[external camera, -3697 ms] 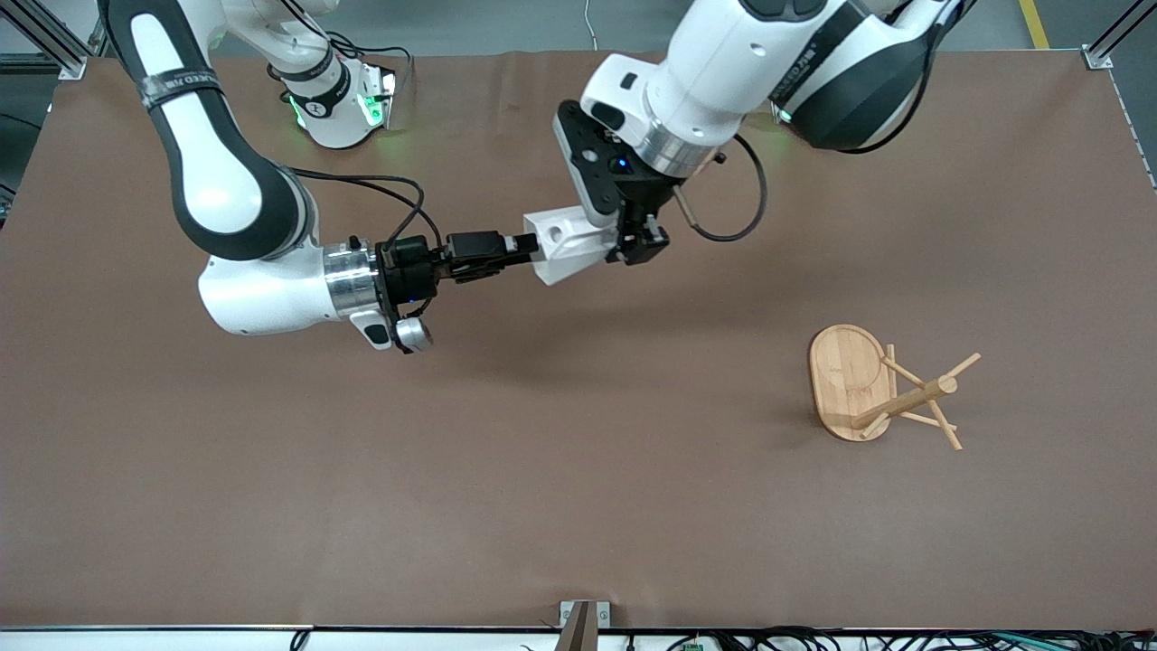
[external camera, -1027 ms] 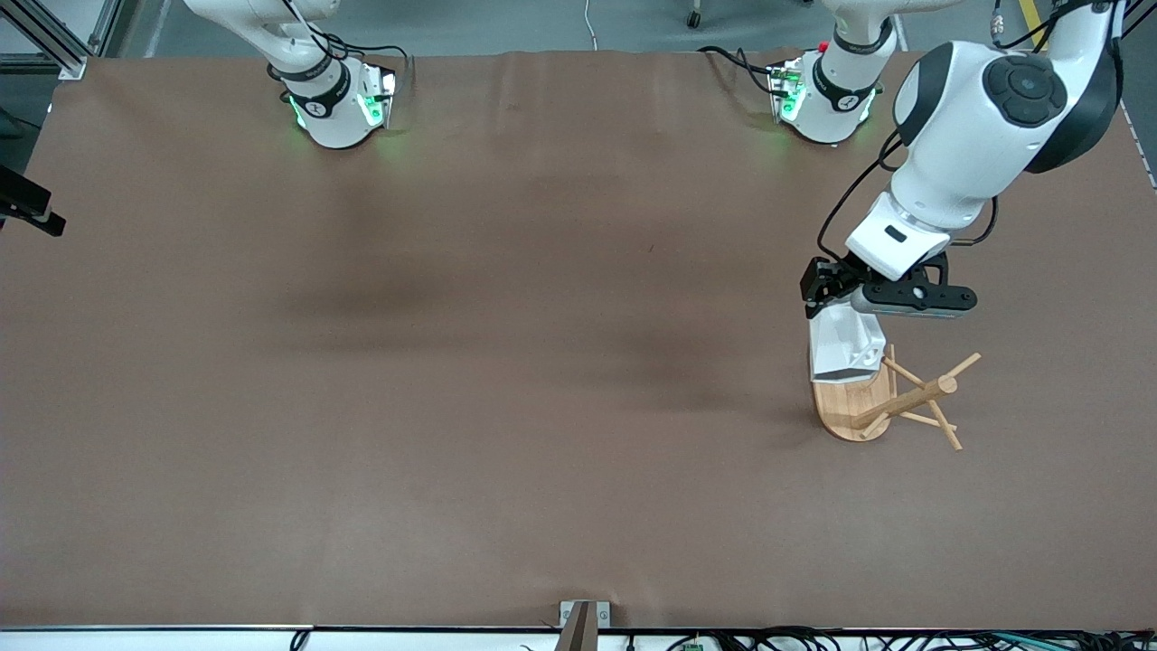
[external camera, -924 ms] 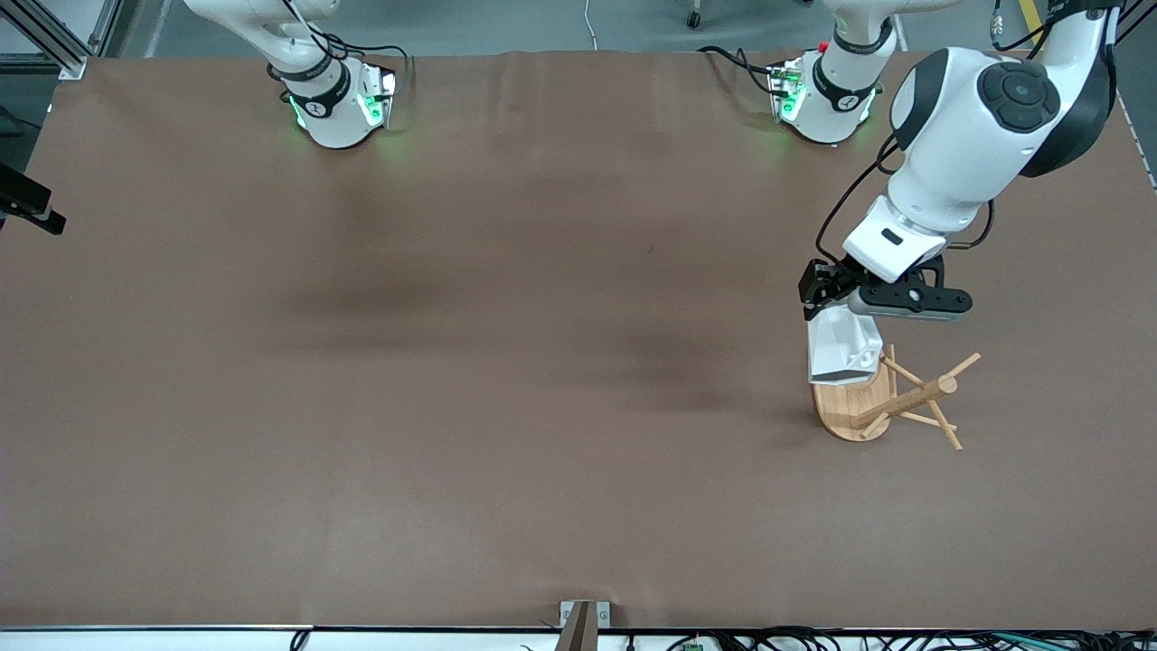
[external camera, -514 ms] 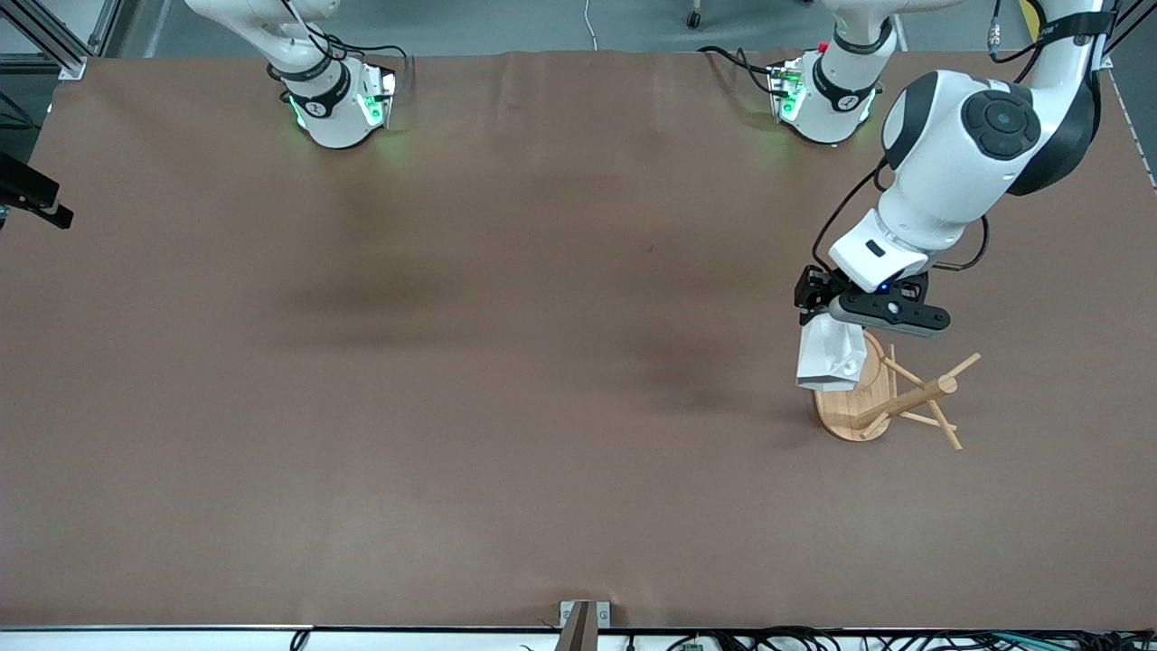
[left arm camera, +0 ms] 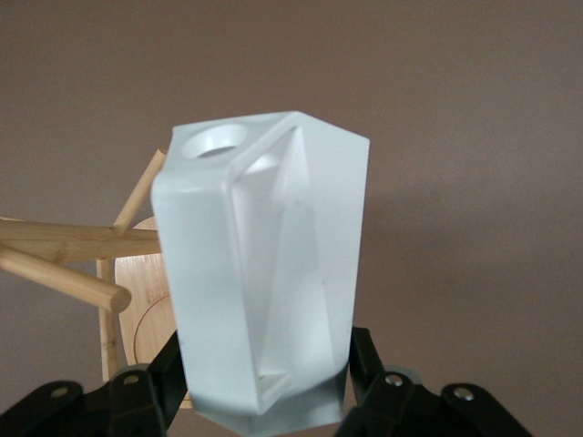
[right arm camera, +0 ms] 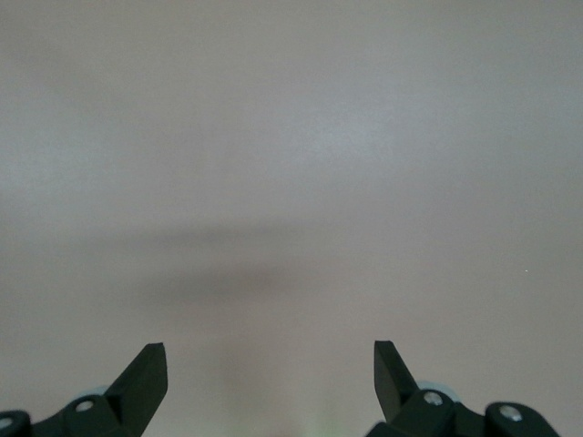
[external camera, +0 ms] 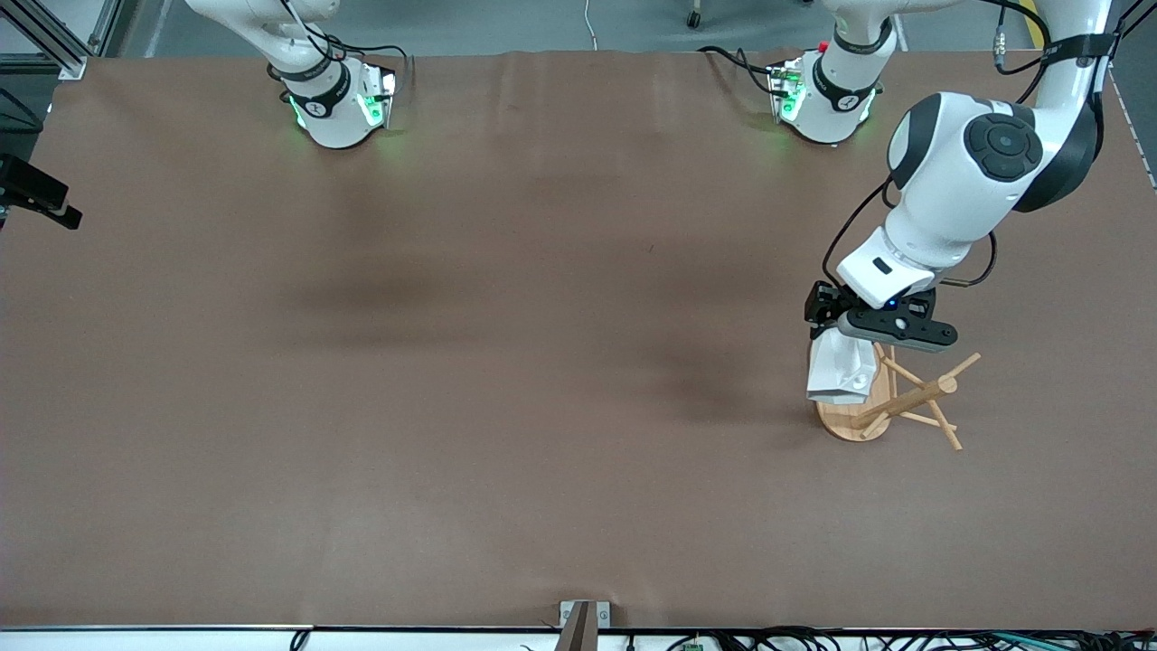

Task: Hang cup on rack
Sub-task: 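Slide the cup handle onto a rack peg with the left gripper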

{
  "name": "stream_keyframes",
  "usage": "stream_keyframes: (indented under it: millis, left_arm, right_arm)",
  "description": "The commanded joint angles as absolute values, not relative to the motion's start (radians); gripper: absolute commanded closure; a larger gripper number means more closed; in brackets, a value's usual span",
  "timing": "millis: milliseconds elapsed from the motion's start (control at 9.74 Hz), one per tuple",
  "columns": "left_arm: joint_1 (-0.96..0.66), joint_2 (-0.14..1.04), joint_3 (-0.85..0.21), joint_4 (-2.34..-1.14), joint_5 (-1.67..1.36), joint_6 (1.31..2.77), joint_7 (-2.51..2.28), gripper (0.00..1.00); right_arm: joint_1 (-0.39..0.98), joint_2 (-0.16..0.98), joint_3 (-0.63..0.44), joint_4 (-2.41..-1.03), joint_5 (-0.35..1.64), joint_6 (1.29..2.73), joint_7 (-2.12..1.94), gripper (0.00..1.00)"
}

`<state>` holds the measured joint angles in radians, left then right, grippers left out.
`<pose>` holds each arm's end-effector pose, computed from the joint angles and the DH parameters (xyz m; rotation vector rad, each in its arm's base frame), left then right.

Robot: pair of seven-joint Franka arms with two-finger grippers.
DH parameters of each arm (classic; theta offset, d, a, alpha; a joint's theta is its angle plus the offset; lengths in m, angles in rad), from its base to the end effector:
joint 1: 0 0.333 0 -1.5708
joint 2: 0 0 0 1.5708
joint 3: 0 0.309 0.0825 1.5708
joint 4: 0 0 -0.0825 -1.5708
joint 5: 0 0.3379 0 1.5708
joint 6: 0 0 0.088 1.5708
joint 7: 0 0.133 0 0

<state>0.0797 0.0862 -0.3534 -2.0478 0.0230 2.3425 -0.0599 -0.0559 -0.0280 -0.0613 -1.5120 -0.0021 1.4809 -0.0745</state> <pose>0.5323 -0.1454 0.4141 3.0588 -0.3435 0.3231 0.4874 -0.0582 0.6224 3.1408 -0.0673 -0.0050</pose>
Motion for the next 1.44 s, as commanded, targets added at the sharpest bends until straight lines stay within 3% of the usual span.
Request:
stream_keyframes:
  millis: [0,1335]
  left_arm:
    - [0.078,0.11,-0.342,-2.072,0.043,2.372,-0.055,0.7]
    - [0.092,0.081,-0.296,-2.12,0.043,2.367,0.04,0.69]
  right_arm:
    - [-0.069,-0.052,-0.037,-1.542,-0.052,1.491,-0.043,0.0]
    - [-0.058,-0.051,-0.038,-1.537,-0.04,1.5,-0.009,0.0]
